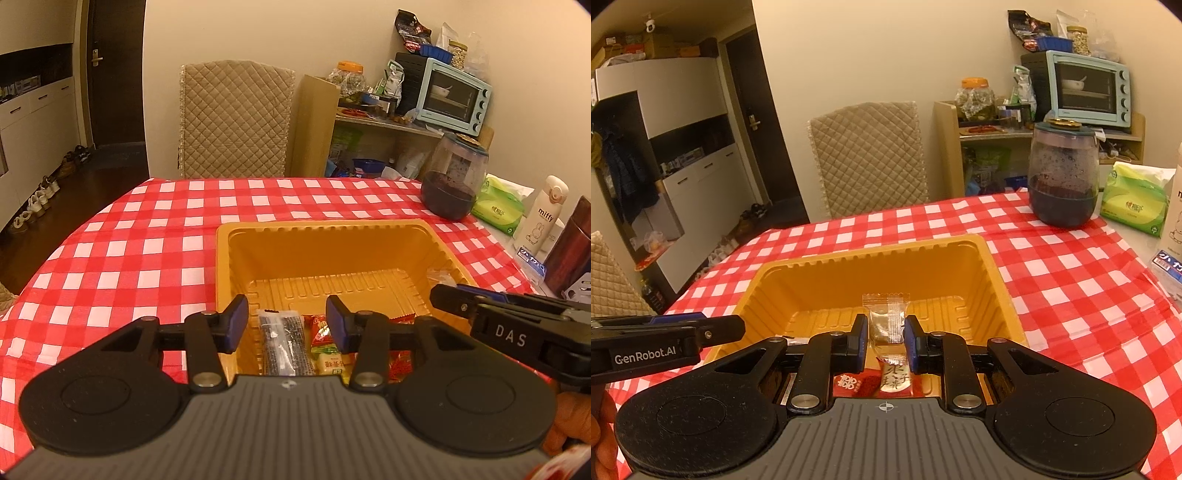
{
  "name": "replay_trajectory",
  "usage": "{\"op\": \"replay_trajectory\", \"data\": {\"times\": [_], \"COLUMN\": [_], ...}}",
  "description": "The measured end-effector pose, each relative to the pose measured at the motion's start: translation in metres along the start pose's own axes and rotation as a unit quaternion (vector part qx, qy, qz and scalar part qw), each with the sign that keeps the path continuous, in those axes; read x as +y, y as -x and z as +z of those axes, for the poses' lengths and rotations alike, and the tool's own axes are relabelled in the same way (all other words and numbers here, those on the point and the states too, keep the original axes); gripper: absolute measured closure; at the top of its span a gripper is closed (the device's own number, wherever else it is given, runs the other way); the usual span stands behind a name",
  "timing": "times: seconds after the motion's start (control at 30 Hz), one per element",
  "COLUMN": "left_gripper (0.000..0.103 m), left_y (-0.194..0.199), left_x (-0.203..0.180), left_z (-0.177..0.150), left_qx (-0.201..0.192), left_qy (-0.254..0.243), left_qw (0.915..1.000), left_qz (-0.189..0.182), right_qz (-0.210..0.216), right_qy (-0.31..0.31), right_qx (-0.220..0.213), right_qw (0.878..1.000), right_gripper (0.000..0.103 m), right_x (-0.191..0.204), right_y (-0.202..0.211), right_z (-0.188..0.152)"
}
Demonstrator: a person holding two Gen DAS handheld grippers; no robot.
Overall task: Organize snacks
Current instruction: 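Carry the red packet and clear candy into the orange tray and open both tools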
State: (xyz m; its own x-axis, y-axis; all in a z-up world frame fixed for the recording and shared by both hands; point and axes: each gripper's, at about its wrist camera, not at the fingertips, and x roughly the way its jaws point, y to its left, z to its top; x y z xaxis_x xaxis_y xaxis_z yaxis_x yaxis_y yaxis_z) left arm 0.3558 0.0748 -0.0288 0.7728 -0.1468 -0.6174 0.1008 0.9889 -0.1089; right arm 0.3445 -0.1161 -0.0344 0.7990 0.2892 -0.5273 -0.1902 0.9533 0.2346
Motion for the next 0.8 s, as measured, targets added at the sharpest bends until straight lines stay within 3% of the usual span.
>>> {"op": "replay_trajectory", "data": {"times": [0.27,0.4,0.8], "left_gripper": [0.061,0.061,0.061], "left_y": [-0.0006,-0.0012,0.0002], "left_x": [0.0007,0.0012,0.0004], "left_z": [-0.002,-0.0042,-0.0071], "left_qx": [0.003,0.006,0.006], "left_qy": [-0.002,-0.004,-0.013], "left_qw": [1.0,1.0,0.9999], "left_qz": [0.002,0.003,0.005], "right_qz": [0.003,0.006,0.002], "right_qy": [0.014,0.02,0.024], "right_qx": [0.002,0.007,0.003], "right_qw": [1.0,1.0,1.0], "right_gripper": [0.081,0.06,0.06], "right_x": [0.0063,0.0076,0.0064], "right_y": [-0.0046,-0.0073,-0.0028], "right_z": [-0.0015,-0.0041,-0.004]}}
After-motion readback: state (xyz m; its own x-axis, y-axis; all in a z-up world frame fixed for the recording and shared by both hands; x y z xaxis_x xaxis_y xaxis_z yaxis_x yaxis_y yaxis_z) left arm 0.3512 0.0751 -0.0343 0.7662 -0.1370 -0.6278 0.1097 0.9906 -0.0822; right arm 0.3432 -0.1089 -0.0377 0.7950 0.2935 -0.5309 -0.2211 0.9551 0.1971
